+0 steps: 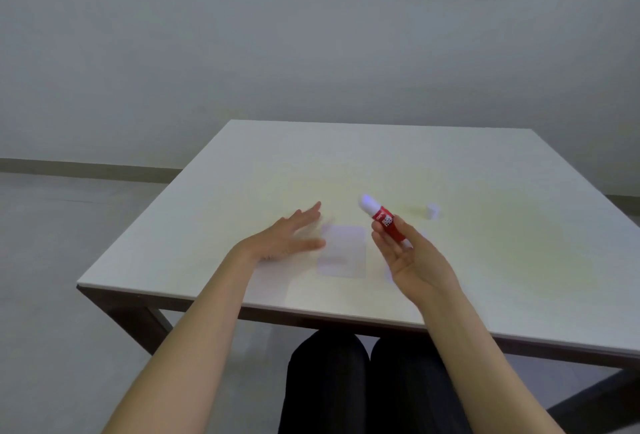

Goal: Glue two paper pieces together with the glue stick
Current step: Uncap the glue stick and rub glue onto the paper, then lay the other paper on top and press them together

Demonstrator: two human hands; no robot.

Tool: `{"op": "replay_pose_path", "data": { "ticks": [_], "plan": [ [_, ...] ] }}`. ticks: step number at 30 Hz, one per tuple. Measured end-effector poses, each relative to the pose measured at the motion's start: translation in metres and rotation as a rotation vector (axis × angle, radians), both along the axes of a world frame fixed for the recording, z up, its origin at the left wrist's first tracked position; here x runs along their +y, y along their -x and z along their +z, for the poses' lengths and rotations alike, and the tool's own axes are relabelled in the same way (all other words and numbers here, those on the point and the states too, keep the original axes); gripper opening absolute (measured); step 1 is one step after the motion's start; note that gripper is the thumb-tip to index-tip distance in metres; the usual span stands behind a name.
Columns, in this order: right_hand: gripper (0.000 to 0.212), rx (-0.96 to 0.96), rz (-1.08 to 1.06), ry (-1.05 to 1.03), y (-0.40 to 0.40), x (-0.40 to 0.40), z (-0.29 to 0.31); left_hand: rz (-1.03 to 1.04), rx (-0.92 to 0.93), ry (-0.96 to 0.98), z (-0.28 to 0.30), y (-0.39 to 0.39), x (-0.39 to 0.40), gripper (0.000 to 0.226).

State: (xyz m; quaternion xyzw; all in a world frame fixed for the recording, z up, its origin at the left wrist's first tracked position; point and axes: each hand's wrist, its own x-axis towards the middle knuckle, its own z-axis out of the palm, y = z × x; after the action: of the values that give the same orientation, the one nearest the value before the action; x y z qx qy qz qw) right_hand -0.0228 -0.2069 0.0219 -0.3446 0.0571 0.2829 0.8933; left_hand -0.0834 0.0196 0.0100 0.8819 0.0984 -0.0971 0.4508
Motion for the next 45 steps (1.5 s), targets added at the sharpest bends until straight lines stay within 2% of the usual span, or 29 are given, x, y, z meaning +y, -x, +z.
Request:
{"op": "replay_pose_path", "data": {
  "ticks": [2,3,5,10,16,21,26,30,33,38,43,45],
  "plan": [
    [0.013,0.129,0.011,-0.127,0.012,0.006,0.001,0.162,-0.163,0.318,0.009,0.002,-0.007,0.078],
    [0.017,0.168,0.035,-0.169,0.018,0.01,0.002,0.215,-0.248,0.402,0.014,0.003,-0.014,0.067],
    [0.024,0.215,0.084,-0.206,0.027,0.019,0.004,0.23,-0.362,0.46,0.018,0.002,-0.032,0.05],
    [0.018,0.183,0.096,-0.144,0.032,0.032,0.007,0.306,-0.48,0.578,0.017,-0.002,-0.071,0.019],
    [0.022,0.067,0.13,-0.041,0.029,0.029,0.004,0.42,-0.583,0.543,0.018,-0.006,-0.083,0.012],
    [0.021,-0.106,0.149,0.178,0.029,0.021,-0.001,0.476,-0.632,0.426,0.042,-0.016,-0.058,0.007],
    [0.009,-0.392,0.098,0.44,0.03,0.01,-0.006,0.619,-0.584,0.027,0.057,-0.034,-0.006,0.014],
    [0.02,-0.626,0.09,0.668,0.031,0.012,-0.011,0.66,-0.466,-0.1,0.033,-0.045,0.008,0.006],
    [0.023,-0.852,0.107,0.877,0.032,0.016,-0.019,0.671,-0.443,-0.129,0.021,-0.047,0.009,0.01],
    [0.01,-1.216,0.112,1.152,0.028,0.023,-0.032,0.65,-0.448,-0.149,0.012,-0.048,0.006,0.011],
    [0.03,-1.599,0.226,1.436,0.021,0.027,-0.036,0.646,-0.447,-0.139,0.009,-0.05,0.007,0.014],
    [0.035,-1.692,0.223,1.542,0.026,0.024,-0.03,0.654,-0.452,-0.154,0.008,-0.049,0.008,0.016]
  ]
}}
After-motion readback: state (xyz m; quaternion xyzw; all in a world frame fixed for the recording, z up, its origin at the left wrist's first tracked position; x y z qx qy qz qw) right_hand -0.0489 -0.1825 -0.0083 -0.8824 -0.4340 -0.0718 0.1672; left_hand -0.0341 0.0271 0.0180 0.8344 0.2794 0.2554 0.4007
